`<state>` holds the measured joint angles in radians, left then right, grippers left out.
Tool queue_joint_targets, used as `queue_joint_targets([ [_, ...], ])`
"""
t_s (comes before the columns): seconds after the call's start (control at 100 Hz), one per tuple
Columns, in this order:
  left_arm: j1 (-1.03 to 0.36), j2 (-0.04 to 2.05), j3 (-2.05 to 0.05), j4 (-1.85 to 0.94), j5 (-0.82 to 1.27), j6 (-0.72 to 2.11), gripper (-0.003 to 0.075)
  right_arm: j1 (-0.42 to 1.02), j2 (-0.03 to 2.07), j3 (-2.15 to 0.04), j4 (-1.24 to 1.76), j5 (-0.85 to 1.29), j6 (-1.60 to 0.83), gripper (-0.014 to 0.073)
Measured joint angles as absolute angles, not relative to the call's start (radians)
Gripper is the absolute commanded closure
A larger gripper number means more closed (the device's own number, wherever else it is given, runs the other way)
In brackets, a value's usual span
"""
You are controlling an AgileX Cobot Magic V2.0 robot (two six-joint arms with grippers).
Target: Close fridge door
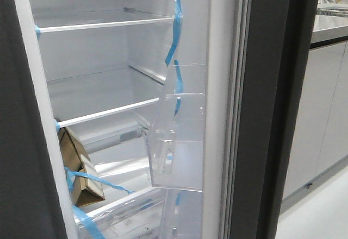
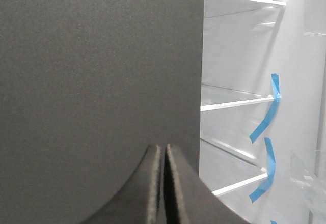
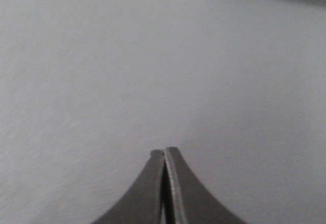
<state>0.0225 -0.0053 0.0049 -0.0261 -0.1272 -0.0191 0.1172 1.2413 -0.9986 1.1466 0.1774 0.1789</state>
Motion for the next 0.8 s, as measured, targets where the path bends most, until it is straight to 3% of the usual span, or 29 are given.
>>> queue_joint_targets([
  [0.39,0.022,-0.005,0.005,-0.026,-0.127,-0.019,0.0740,0.259,1.418,-1.201,1.081,0.099,0.179,0.0639],
  [0.8,0.022,-0.005,0.005,-0.026,-0.127,-0.019,0.0740,0.479,1.715,-1.547,0.671,0.035,0.179,0.0639],
])
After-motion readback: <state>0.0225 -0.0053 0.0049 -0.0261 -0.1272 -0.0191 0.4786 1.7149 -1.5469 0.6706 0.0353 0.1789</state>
